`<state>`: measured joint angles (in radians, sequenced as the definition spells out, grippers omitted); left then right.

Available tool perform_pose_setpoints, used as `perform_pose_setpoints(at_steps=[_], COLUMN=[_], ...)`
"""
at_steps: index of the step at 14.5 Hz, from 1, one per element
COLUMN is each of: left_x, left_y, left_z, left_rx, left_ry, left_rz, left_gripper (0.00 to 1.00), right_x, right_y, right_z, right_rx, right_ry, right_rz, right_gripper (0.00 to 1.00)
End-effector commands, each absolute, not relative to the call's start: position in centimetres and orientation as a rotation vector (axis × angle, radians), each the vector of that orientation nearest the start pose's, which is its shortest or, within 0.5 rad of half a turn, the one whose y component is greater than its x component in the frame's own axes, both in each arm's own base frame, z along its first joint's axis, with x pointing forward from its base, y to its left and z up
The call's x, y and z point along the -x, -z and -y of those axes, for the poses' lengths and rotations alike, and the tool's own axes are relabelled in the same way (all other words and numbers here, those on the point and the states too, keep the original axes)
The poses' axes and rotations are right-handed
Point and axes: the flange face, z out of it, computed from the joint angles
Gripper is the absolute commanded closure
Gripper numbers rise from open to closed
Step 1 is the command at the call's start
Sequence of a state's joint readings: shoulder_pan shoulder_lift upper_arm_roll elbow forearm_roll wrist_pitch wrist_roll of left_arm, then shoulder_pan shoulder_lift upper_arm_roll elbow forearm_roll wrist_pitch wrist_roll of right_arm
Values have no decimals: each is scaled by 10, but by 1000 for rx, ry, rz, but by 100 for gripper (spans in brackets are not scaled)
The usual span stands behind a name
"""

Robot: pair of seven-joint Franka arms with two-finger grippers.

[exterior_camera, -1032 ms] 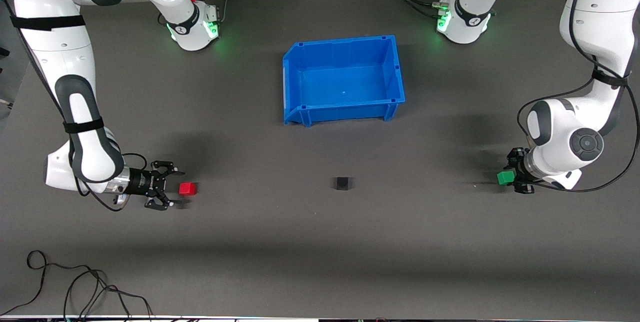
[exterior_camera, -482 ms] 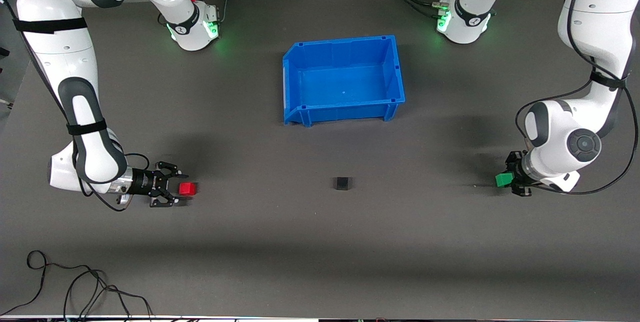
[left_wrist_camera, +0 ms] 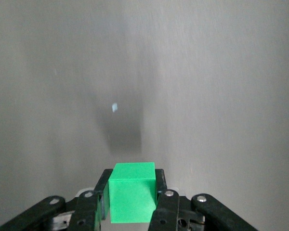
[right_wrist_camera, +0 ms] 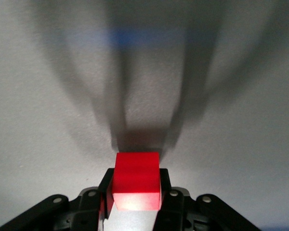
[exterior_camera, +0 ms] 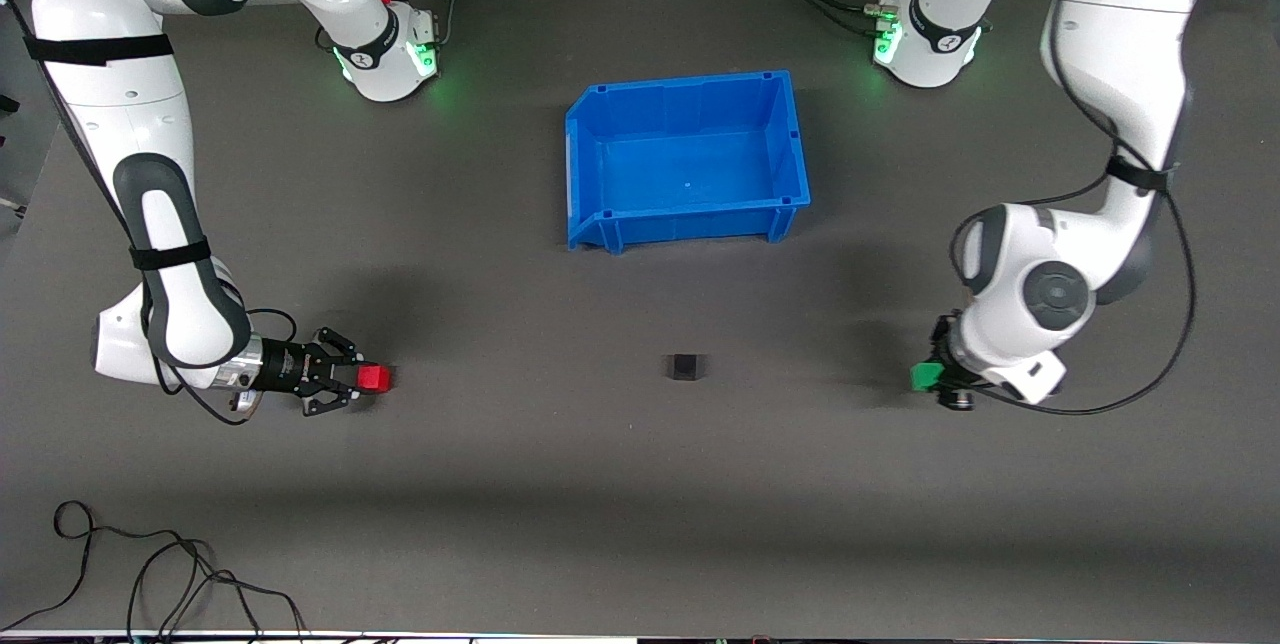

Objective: Attach green and red cubes to black cube
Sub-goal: 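Carry the red cube toward the black cube while the left gripper carries the green cube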

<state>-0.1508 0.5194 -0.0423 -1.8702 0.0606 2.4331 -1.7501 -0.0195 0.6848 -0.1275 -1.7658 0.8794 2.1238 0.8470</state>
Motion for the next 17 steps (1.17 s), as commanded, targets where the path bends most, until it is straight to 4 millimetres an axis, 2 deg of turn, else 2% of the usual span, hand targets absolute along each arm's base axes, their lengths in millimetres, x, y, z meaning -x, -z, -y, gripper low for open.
perform_pose_setpoints(at_steps=[1, 4, 6, 8, 11, 13, 17], left_x=[-627, -625, -631, -633, -638, -634, -631], left_y=[-243, -239, -240, -231, -233, -228, -215], left_z=[164, 219, 249, 280, 297, 317, 335], left_rx=[2327, 2374, 2351, 2372, 2351, 2363, 2349], left_ry=[74, 78, 97, 93, 100, 87, 79], left_rz=[2142, 2119, 2177, 2165, 2222, 2216, 2222], left_gripper=[100, 100, 100, 100, 100, 100, 100], right_x=[-643, -653, -664, -679, -694, -696, -696], right_y=[-183, -195, -205, -220, -226, -219, -213], right_z=[49, 35, 4, -31, -90, -125, -199], right_rx=[1850, 1852, 1857, 1841, 1788, 1723, 1665], right_ry=[-600, -619, -626, -634, -666, -682, -628], right_rz=[-1808, -1786, -1786, -1808, -1816, -1811, -1853], right_gripper=[80, 82, 84, 84, 83, 83, 83])
